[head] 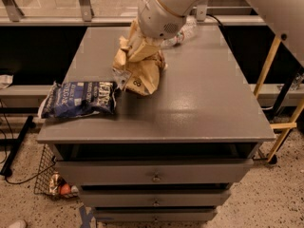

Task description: Move brown chip bag near blue chip bag

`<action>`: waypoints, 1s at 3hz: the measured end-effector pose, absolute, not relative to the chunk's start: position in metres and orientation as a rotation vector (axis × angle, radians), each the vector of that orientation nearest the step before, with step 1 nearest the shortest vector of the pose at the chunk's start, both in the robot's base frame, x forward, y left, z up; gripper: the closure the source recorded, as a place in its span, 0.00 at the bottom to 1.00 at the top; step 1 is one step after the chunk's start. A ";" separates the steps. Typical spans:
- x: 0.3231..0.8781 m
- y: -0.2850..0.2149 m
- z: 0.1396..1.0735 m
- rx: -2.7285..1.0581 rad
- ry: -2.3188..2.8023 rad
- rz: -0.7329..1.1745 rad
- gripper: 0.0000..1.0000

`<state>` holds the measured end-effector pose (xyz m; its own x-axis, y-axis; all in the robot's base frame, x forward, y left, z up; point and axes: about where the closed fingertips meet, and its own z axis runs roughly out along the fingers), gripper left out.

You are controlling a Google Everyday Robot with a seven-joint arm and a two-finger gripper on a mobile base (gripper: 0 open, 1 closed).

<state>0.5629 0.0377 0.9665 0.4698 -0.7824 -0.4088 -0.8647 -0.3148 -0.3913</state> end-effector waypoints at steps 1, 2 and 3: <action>0.557 0.059 0.965 -2.195 1.298 0.210 1.00; 0.550 0.076 0.954 -2.258 1.261 0.254 0.84; 0.548 0.078 0.954 -2.263 1.256 0.256 0.58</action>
Offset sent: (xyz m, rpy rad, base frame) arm -0.0236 0.0562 -0.0269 -0.0525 0.0794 0.1922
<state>0.5484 0.0779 0.9541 0.5487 -0.7297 -0.4079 -0.8312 -0.4240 -0.3596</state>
